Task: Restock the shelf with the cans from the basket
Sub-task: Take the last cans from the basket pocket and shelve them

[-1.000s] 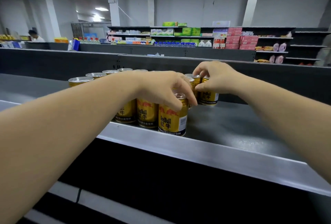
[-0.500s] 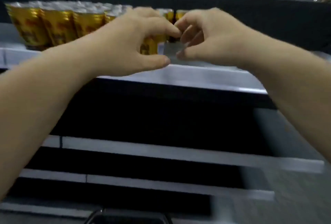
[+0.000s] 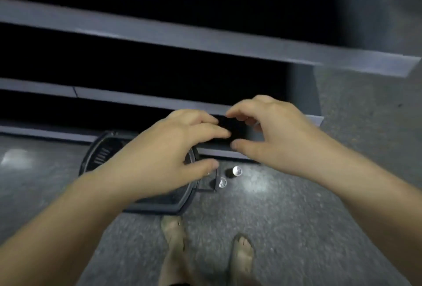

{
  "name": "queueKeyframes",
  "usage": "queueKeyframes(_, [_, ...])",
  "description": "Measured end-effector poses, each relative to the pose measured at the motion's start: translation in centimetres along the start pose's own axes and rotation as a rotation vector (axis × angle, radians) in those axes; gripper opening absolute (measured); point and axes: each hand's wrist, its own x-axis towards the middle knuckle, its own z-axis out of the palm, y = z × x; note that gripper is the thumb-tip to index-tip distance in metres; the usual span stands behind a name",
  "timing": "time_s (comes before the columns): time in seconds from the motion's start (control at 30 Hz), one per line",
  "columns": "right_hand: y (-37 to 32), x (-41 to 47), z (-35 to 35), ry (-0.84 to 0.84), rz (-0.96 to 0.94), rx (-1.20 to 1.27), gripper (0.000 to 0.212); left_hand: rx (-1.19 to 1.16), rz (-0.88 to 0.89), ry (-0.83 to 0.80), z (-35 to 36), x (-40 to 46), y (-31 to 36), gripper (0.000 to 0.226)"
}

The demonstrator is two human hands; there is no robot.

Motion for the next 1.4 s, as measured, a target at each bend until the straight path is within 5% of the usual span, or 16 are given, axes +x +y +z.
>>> queueKeyframes(0.4, [26.8, -4.0, 29.1, -0.263, 0.313, 0.025, 0.062, -0.342, -0.518, -0.173, 41.3, 0.0, -8.5, 0.048])
queueKeyframes(0.73, [43.4, 6.9, 52.8, -0.239, 0.356, -0.148, 0.062, -0.189, -0.774, -0.174, 67.2, 4.0, -25.4, 0.073])
queueKeyframes(0.97, [49.5, 11.8, 60.0, -0.230, 0.390, -0.302, 0.082, -0.021, -0.734, -0.109, 72.9, 6.5, -32.2, 0.079])
queueKeyframes(1.1, [51.1, 13.1, 60.5, -0.203, 0.392, -0.219, 0.067, 0.001, -0.699, 0.009, 73.1, 7.1, -33.3, 0.061])
queueKeyframes(1.4, [43.0, 7.1, 46.3, -0.199, 0.320, -0.054, 0.066, -0.129, -0.668, 0.003, 63.6, 6.1, -22.6, 0.052])
